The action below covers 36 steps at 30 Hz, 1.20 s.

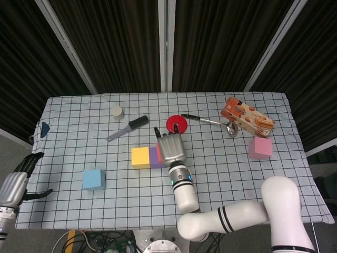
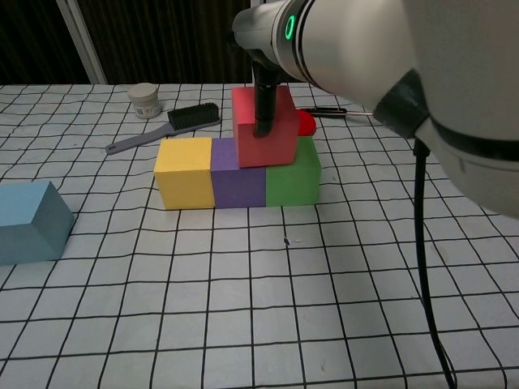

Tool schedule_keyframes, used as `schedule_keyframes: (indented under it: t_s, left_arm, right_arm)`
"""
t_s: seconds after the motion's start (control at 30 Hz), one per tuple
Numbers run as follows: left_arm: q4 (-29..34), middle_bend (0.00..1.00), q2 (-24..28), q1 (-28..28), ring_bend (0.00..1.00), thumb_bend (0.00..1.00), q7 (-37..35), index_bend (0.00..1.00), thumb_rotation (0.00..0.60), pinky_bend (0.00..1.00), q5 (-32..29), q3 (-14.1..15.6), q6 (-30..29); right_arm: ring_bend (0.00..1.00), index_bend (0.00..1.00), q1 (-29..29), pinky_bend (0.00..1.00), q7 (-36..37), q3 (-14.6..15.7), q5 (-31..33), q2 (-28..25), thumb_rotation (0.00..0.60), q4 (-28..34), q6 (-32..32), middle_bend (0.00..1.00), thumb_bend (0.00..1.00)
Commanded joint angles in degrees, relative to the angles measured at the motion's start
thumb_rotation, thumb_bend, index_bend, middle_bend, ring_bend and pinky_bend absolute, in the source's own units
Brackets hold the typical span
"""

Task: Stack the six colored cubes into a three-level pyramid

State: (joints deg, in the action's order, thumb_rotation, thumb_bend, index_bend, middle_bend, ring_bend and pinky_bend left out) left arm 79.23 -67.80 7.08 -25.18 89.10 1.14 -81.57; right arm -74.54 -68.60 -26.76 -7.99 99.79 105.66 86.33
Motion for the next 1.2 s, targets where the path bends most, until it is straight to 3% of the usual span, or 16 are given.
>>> schedule_keyframes:
  t_s: [0.03, 0.27, 0.57, 0.97, 1.2]
  left_arm:
    - [0.1, 0.06, 0.0, 0.0, 0.00, 0.06, 0.1, 0.08, 0.600, 0.14, 0.0, 0.0, 0.1]
    - [0.1, 0.06, -0.1, 0.2, 0.00, 0.06, 0.5, 0.08, 0.600, 0.14, -0.2, 0.0, 0.6]
    - [0.4, 0.06, 0.1, 0.2, 0.00, 0.06, 0.8, 0.08, 0.600, 0.14, -0.4, 0.0, 0.8]
    - [0.7, 0.06, 0.2, 0.3, 0.00, 0.06, 1.2, 0.08, 0.600, 0.14, -0.5, 0.1, 1.1]
    - [1.2, 0.06, 0.5, 0.4, 0.00, 0.06, 1.5, 0.08, 0.600, 0.14, -0.3, 0.0, 1.0]
  right_arm:
    - [0.22, 0.00, 0.1, 0.00, -0.2, -0.1, 0.4, -0.4, 0.600, 0.3, -0.3, 0.49, 0.09]
    - [0.15, 0.00, 0.4, 0.00, 0.1, -0.2, 0.5, -1.1, 0.600, 0.8, -0.8, 0.41, 0.03]
    - [0.14, 0.00, 0.7, 0.00, 0.9, -0.3, 0.7, -1.6, 0.600, 1.2, -1.2, 0.38, 0.03]
    - [0.10, 0.00, 1.1, 0.00, 1.8, 0.3, 0.5, -1.9, 0.600, 1.4, -1.7, 0.26, 0.02]
    - [0.08, 0.00, 3.7, 0.00, 6.1, -0.2, -2.3, -4.6, 0.600, 5.8, -1.9, 0.25, 0.02]
